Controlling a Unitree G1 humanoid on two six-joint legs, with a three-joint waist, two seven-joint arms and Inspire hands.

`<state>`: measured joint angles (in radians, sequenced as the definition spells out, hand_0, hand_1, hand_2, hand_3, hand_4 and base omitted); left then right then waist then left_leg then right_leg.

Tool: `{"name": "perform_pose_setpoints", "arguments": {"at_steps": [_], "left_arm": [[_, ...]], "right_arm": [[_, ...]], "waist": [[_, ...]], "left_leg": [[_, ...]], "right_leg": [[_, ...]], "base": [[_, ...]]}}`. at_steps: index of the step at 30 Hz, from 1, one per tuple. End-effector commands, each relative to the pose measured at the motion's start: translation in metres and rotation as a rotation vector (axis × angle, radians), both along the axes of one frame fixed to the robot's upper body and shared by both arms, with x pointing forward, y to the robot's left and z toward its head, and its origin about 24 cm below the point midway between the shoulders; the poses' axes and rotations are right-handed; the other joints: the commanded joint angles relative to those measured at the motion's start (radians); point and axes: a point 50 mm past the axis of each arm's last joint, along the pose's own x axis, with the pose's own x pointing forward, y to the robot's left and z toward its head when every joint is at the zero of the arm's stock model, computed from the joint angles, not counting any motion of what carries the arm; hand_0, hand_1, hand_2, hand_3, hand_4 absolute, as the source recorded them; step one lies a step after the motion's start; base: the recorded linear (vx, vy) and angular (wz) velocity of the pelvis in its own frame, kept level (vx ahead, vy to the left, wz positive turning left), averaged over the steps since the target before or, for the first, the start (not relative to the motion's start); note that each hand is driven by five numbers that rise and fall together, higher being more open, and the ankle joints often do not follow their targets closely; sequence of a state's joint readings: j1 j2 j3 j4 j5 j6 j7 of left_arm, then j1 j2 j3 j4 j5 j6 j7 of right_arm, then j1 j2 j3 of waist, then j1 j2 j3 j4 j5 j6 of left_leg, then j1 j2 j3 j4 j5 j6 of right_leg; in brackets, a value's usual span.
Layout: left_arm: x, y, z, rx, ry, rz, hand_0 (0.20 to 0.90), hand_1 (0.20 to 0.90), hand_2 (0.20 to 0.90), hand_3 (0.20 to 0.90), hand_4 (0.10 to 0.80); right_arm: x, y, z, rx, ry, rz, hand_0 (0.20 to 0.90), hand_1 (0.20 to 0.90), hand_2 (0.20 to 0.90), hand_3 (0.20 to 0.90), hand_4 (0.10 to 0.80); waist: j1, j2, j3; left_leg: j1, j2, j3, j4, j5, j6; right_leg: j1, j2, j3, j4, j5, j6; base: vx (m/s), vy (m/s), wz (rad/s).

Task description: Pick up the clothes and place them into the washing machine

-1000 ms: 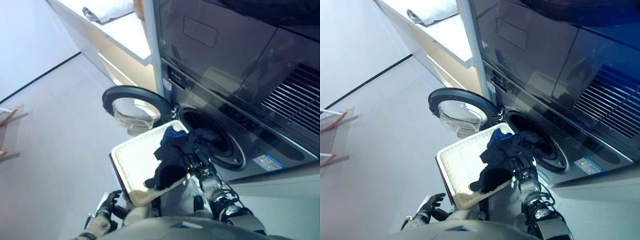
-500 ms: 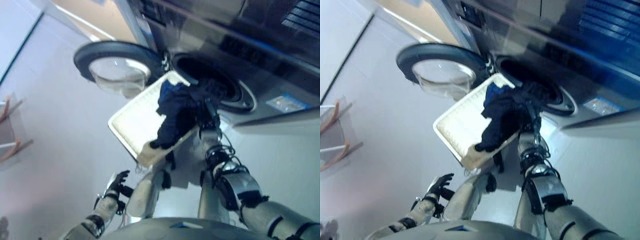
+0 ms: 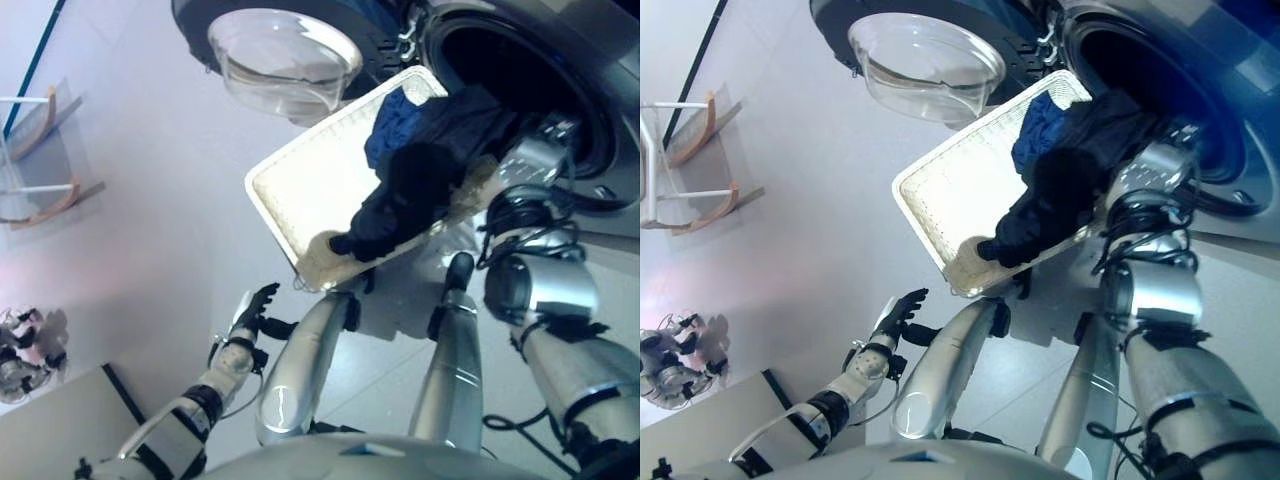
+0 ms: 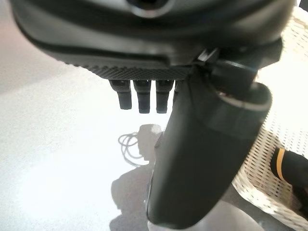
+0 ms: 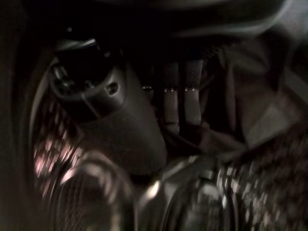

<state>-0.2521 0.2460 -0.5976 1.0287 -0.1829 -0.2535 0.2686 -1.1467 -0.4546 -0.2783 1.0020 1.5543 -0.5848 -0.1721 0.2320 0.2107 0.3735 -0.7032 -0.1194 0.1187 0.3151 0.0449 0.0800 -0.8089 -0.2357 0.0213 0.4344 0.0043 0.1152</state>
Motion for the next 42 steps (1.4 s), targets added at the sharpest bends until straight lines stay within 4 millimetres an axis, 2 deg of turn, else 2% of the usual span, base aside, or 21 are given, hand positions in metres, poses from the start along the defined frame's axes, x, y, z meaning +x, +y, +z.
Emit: {"name": "perform_pose_setpoints", "arguments": {"at_steps": [1,4,5,6,7,8,10,11,12,13,15,17,21,23,25,29,34,38,42], "left_arm": [[-0.015,0.028,-0.004,0.102,-0.002,0.003,0.9,0.9,0.9,0.9,0.8],[-0.007,0.029,0.004,0.109,-0.042,-0.02,0.9,0.9,0.9,0.9,0.8],[-0.005,0.027,0.005,0.105,-0.048,-0.032,0.9,0.9,0.9,0.9,0.8],[-0.004,0.025,0.006,0.102,-0.05,-0.036,0.9,0.9,0.9,0.9,0.8],[-0.004,0.024,0.007,0.102,-0.057,-0.048,0.9,0.9,0.9,0.9,0.8],[0.0,0.018,0.011,0.081,-0.086,-0.072,0.9,0.9,0.9,0.9,0.8],[-0.004,0.015,0.012,0.062,-0.09,-0.085,0.9,0.9,0.9,0.9,0.8],[-0.004,0.015,0.012,0.06,-0.088,-0.085,0.9,0.9,0.9,0.9,0.8],[-0.005,0.015,0.011,0.06,-0.086,-0.086,0.9,0.9,0.9,0.9,0.8],[-0.007,0.013,0.01,0.06,-0.078,-0.093,0.9,0.9,0.9,0.9,0.8],[-0.008,0.012,0.009,0.06,-0.074,-0.101,0.9,0.9,0.9,0.9,0.8],[-0.008,0.009,0.009,0.059,-0.069,-0.112,0.9,0.9,0.9,0.9,0.8],[-0.006,0.001,0.009,0.071,-0.07,-0.142,0.9,0.9,0.9,0.9,0.8],[-0.004,-0.004,0.01,0.07,-0.073,-0.167,0.9,0.9,0.9,0.9,0.8],[-0.002,-0.007,0.012,0.07,-0.077,-0.187,0.9,0.9,0.9,0.9,0.8],[-0.002,-0.009,0.011,0.07,-0.07,-0.198,0.9,0.9,0.9,0.9,0.8],[-0.002,-0.009,0.009,0.07,-0.058,-0.187,0.9,0.9,0.9,0.9,0.8],[-0.007,-0.007,0.004,0.074,-0.025,-0.176,0.9,0.9,0.9,0.9,0.8],[-0.014,-0.005,-0.002,0.075,0.013,-0.173,0.9,0.9,0.9,0.9,0.8]], "right_arm": [[-0.043,-0.025,0.123,-0.325,-0.272,-0.193,0.3,0.3,0.3,0.3,0.4],[-0.064,-0.044,0.155,-0.388,-0.275,-0.279,0.3,0.3,0.3,0.3,0.4],[-0.069,-0.05,0.159,-0.388,-0.266,-0.297,0.3,0.3,0.3,0.3,0.4],[-0.07,-0.051,0.161,-0.391,-0.266,-0.3,0.3,0.3,0.3,0.3,0.4],[-0.072,-0.056,0.161,-0.373,-0.265,-0.303,0.3,0.3,0.3,0.3,0.4],[-0.072,-0.056,0.159,-0.365,-0.277,-0.297,0.3,0.3,0.3,0.3,0.4],[-0.066,-0.058,0.146,-0.34,-0.259,-0.275,0.3,0.3,0.3,0.3,0.4],[-0.063,-0.059,0.141,-0.338,-0.248,-0.268,0.406,0.406,0.406,0.406,0.471],[-0.063,-0.06,0.14,-0.339,-0.246,-0.266,0.658,0.658,0.658,0.658,0.638],[-0.056,-0.063,0.125,-0.32,-0.182,-0.247,0.9,0.9,0.9,0.9,0.8],[-0.052,-0.065,0.117,-0.318,-0.151,-0.229,0.9,0.9,0.9,0.9,0.8],[-0.045,-0.07,0.096,-0.284,-0.076,-0.206,0.9,0.9,0.9,0.9,0.8],[-0.036,-0.078,0.042,-0.142,0.106,-0.17,0.9,0.9,0.9,0.9,0.8],[-0.031,-0.076,0.013,-0.074,0.177,-0.125,0.9,0.9,0.9,0.9,0.8],[-0.025,-0.069,-0.008,-0.042,0.216,-0.072,0.9,0.9,0.9,0.9,0.8],[-0.015,-0.05,-0.046,-0.016,0.3,0.019,0.9,0.9,0.9,0.9,0.8],[-0.004,-0.018,-0.081,0.008,0.339,0.124,0.9,0.9,0.9,0.9,0.8],[0.001,0.016,-0.113,0.019,0.353,0.212,0.9,0.9,0.9,0.9,0.8],[-0.007,0.04,-0.153,0.038,0.429,0.267,0.9,0.9,0.9,0.9,0.8]], "waist": [[0.013,0.065,-0.132],[0.025,0.093,-0.15],[0.028,0.099,-0.154],[0.028,0.104,-0.154],[0.038,0.122,-0.167],[0.042,0.141,-0.167],[0.061,0.164,-0.186],[0.066,0.166,-0.194],[0.067,0.166,-0.197],[0.076,0.179,-0.2],[0.081,0.191,-0.197],[0.084,0.19,-0.198],[0.091,0.201,-0.191],[0.096,0.202,-0.19],[0.1,0.199,-0.189],[0.099,0.185,-0.181],[0.087,0.157,-0.166],[0.065,0.111,-0.156],[0.045,0.058,-0.16]], "left_leg": [[0.022,-0.064,-0.067,-0.078,-0.011,-0.034],[0.04,-0.093,-0.088,-0.094,-0.008,-0.052],[0.045,-0.104,-0.093,-0.095,-0.01,-0.055],[0.044,-0.105,-0.096,-0.097,-0.004,-0.054],[0.05,-0.12,-0.1,-0.1,-0.005,-0.059],[0.042,-0.12,-0.094,-0.102,0.015,-0.054],[0.041,-0.131,-0.095,-0.101,0.013,-0.053],[0.044,-0.136,-0.104,-0.099,0.003,-0.056],[0.044,-0.137,-0.104,-0.098,0.001,-0.056],[0.046,-0.141,-0.105,-0.095,-0.002,-0.055],[0.041,-0.136,-0.094,-0.096,0.013,-0.049],[0.052,-0.142,-0.101,-0.098,-0.003,-0.051],[0.057,-0.133,-0.091,-0.108,0.012,-0.042],[0.066,-0.133,-0.094,-0.114,0.01,-0.039],[0.071,-0.132,-0.097,-0.116,0.009,-0.036],[0.085,-0.127,-0.101,-0.123,0.009,-0.033],[0.11,-0.117,-0.108,-0.132,0.009,-0.032],[0.142,-0.097,-0.115,-0.148,0.016,-0.039],[0.19,-0.08,-0.133,-0.18,0.029,-0.045]], "right_leg": [[0.078,0.029,-0.02,0.06,-0.13,-0.043],[0.093,0.009,-0.001,0.085,-0.162,-0.047],[0.096,-0.001,-0.006,0.097,-0.176,-0.051],[0.095,-0.002,-0.009,0.099,-0.173,-0.051],[0.098,-0.013,-0.011,0.118,-0.189,-0.055],[0.088,-0.018,-0.025,0.126,-0.174,-0.06],[0.089,-0.027,-0.028,0.127,-0.183,-0.059],[0.094,-0.03,-0.02,0.126,-0.195,-0.057],[0.094,-0.03,-0.02,0.128,-0.197,-0.056],[0.096,-0.037,-0.015,0.129,-0.2,-0.055],[0.092,-0.04,-0.025,0.128,-0.183,-0.055],[0.108,-0.04,-0.013,0.117,-0.194,-0.05],[0.123,-0.036,-0.027,0.09,-0.168,-0.048],[0.139,-0.034,-0.032,0.074,-0.164,-0.047],[0.152,-0.035,-0.038,0.064,-0.161,-0.046],[0.176,-0.03,-0.046,0.046,-0.155,-0.046],[0.211,-0.021,-0.061,0.026,-0.146,-0.044],[0.274,-0.003,-0.084,-0.032,-0.129,-0.041],[0.356,0.013,-0.12,-0.102,-0.109,-0.037]], "base": [[0.047,0.065,0.09],[0.12,0.034,0.24],[0.003,0.003,0.45],[0.052,0.014,0.41],[-0.063,0.052,0.41],[-0.037,0.065,0.37],[0.019,0.049,0.32],[0.095,0.015,0.22],[0.121,0.032,0.09],[0.049,0.05,0.0],[-0.01,0.052,-0.11],[0.071,0.018,-0.06],[-0.046,0.035,-0.01],[0.032,-0.001,0.01],[0.014,-0.003,-0.02],[0.014,-0.004,-0.04],[0.007,-0.025,0.03],[0.014,-0.064,0.0],[0.032,-0.068,0.03]]}}
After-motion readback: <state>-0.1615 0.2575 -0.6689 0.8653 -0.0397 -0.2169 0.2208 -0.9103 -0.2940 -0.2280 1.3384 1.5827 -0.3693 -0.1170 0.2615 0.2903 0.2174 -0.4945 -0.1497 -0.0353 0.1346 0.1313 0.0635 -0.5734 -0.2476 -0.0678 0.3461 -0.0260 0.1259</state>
